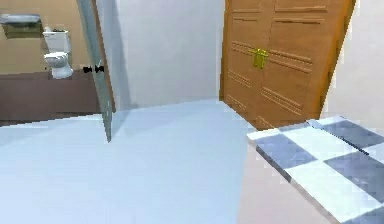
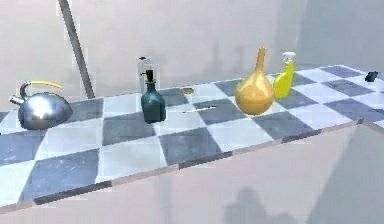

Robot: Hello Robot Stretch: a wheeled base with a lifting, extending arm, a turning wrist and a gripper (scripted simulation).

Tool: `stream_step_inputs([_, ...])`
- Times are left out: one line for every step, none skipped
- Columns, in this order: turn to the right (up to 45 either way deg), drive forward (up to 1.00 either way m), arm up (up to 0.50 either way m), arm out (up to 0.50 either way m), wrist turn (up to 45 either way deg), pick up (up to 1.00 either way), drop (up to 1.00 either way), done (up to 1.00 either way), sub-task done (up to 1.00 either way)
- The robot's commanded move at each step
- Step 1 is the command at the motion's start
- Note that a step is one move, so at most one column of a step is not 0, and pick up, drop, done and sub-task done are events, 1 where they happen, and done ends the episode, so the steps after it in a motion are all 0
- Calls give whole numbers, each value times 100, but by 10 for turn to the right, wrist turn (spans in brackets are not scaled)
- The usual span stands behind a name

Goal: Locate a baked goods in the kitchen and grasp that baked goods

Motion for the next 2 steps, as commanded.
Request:
stream_step_inputs([0, 85, 0, 0, 0, 0, 0, 0, 0])
stream_step_inputs([180, 0, 0, 0, 0, 0, 0, 0, 0])
